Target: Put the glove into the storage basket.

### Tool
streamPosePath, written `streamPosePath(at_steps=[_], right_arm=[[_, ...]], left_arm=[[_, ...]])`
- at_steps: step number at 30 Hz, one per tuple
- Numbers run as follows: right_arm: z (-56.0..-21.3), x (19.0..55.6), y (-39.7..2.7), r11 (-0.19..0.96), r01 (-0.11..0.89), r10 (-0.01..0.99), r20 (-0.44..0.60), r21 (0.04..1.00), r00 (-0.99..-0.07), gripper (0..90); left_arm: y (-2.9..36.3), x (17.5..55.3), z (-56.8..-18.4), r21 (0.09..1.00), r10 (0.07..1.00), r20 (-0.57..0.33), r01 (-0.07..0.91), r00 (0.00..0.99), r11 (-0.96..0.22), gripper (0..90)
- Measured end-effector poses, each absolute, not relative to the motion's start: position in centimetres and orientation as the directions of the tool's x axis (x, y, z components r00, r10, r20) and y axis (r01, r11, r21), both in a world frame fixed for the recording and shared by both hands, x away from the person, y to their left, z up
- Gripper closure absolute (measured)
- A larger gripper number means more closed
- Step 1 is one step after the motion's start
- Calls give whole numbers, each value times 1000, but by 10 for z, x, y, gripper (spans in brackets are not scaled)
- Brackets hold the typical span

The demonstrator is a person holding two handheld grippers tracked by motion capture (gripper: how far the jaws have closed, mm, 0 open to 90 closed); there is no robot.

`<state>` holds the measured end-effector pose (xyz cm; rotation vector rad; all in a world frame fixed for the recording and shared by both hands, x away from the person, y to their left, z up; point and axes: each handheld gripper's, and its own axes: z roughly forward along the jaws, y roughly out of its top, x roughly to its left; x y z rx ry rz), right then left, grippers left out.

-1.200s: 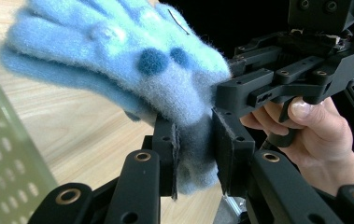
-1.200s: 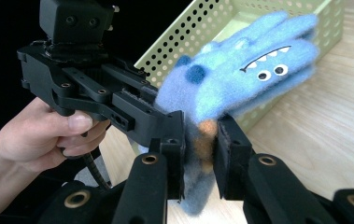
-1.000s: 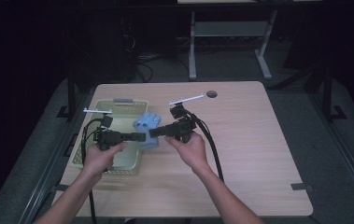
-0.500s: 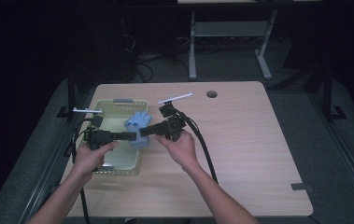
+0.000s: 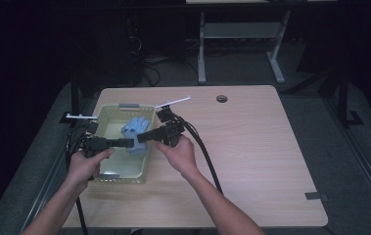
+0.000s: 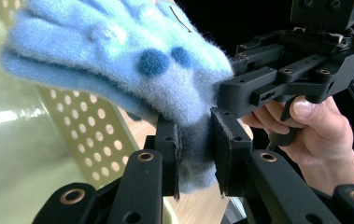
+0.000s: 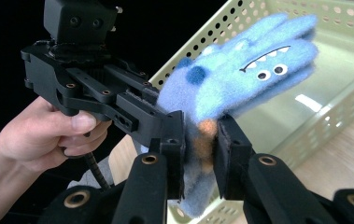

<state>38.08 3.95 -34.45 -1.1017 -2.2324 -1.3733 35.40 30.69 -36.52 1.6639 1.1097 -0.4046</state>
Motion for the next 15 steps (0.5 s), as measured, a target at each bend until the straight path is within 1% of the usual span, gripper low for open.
streamPosePath(at_steps=[15], right_arm=[[-345, 386, 57, 248, 735, 439, 602, 631, -666, 753]], left_arm=[[324, 356, -363, 569, 482, -716, 822, 505, -15, 737]])
